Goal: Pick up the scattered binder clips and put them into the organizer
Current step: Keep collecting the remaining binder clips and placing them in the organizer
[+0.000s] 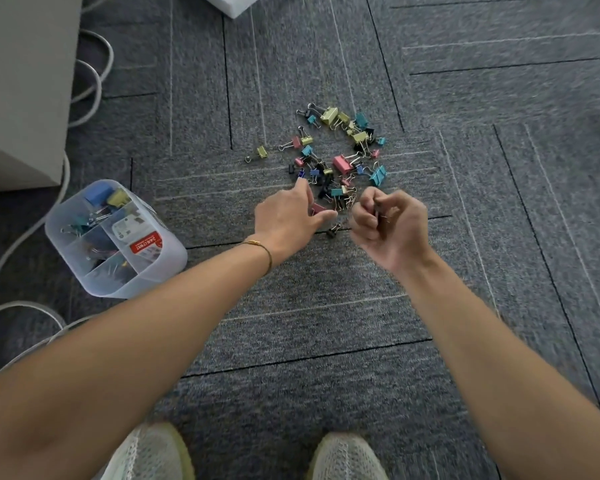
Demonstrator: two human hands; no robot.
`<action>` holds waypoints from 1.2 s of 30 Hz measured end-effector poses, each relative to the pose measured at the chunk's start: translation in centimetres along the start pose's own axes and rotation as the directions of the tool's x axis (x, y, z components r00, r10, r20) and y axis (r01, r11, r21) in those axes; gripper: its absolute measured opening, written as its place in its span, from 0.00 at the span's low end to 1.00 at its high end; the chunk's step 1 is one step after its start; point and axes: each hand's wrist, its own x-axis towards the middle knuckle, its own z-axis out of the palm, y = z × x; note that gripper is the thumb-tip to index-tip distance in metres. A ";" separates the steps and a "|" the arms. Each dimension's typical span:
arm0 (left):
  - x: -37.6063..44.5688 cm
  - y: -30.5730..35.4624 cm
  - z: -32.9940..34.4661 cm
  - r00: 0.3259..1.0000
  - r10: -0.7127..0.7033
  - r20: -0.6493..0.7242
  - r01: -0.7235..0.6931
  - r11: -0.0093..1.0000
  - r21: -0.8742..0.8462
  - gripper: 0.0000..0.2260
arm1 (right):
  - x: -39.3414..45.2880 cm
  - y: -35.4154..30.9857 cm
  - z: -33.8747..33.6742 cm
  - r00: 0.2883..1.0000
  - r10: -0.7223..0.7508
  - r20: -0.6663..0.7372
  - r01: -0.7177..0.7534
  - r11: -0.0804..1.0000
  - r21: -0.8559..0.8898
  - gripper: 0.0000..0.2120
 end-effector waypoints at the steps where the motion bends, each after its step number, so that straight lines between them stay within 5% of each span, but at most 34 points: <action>1: 0.1 0.0 0.1 1.000 0.028 -0.009 -0.027 0.998 0.064 0.22 | -0.3 0.0 -0.2 1.000 0.002 -0.002 -0.002 0.999 0.049 0.03; 5: 0.3 -0.4 0.4 0.992 0.126 -0.023 -0.122 0.983 0.137 0.15 | -0.5 -0.3 -0.2 0.990 0.010 -0.141 -0.026 0.994 -0.110 0.11; 8: -0.2 -0.9 0.2 0.994 0.100 0.031 -0.093 0.979 -0.184 0.11 | 0.0 -0.1 0.3 0.964 -0.065 -0.258 -0.097 0.817 -0.569 0.17; 9: -0.5 -1.1 0.1 0.994 0.068 0.089 -0.025 0.910 -0.413 0.11 | 0.2 0.2 0.5 0.961 -0.133 -0.243 -0.109 0.624 -0.774 0.19; 11: -1.2 -1.3 -0.6 0.967 0.054 0.249 0.177 0.562 -0.808 0.13 | 0.6 1.0 1.1 0.960 -0.231 -0.158 -0.111 0.204 -0.973 0.21; 13: -2.0 -1.5 -1.5 0.924 0.155 0.349 0.323 0.169 -0.931 0.13 | 0.9 1.8 1.9 0.954 -0.290 -0.078 -0.088 -0.022 -0.996 0.20; 15: -2.4 -1.8 -1.9 0.888 0.251 0.384 0.413 -0.073 -0.908 0.15 | 1.2 2.6 2.4 0.937 -0.348 0.016 -0.043 -0.161 -0.986 0.18; 20: -2.5 -1.4 -1.6 0.832 0.247 0.497 0.550 -0.253 -0.796 0.23 | 1.6 3.8 2.8 0.915 -0.370 0.162 0.036 -0.325 -0.945 0.13; 23: -1.6 -1.1 -1.5 0.816 0.125 0.564 0.571 -0.321 -0.755 0.22 | 1.6 3.8 2.5 0.914 -0.374 0.156 0.048 -0.280 -0.959 0.10; 26: -0.4 -0.4 -1.8 0.834 -0.037 0.550 0.542 -0.121 -0.831 0.18 | 1.4 3.7 2.0 0.902 -0.407 0.146 0.069 -0.196 -0.978 0.09; 30: 1.1 0.3 -1.3 0.922 -0.262 0.286 0.385 0.536 -0.751 0.13 | 1.2 3.5 2.1 0.905 -0.373 0.206 0.108 -0.268 -0.957 0.07; 32: 1.5 0.4 -0.7 0.980 -0.186 0.066 0.192 0.821 -0.538 0.09 | 1.3 3.3 1.7 0.897 -0.402 0.183 0.108 -0.201 -0.974 0.07; 34: 1.4 0.7 -0.4 0.998 -0.057 -0.034 0.041 0.937 -0.346 0.07 | 1.1 2.7 1.2 0.903 -0.424 0.065 0.057 -0.033 -0.998 0.09; 36: 1.4 0.9 -0.1 0.995 0.065 -0.076 -0.077 0.981 -0.177 0.10 | 0.8 1.8 0.6 0.937 -0.324 -0.133 -0.017 0.339 -0.941 0.13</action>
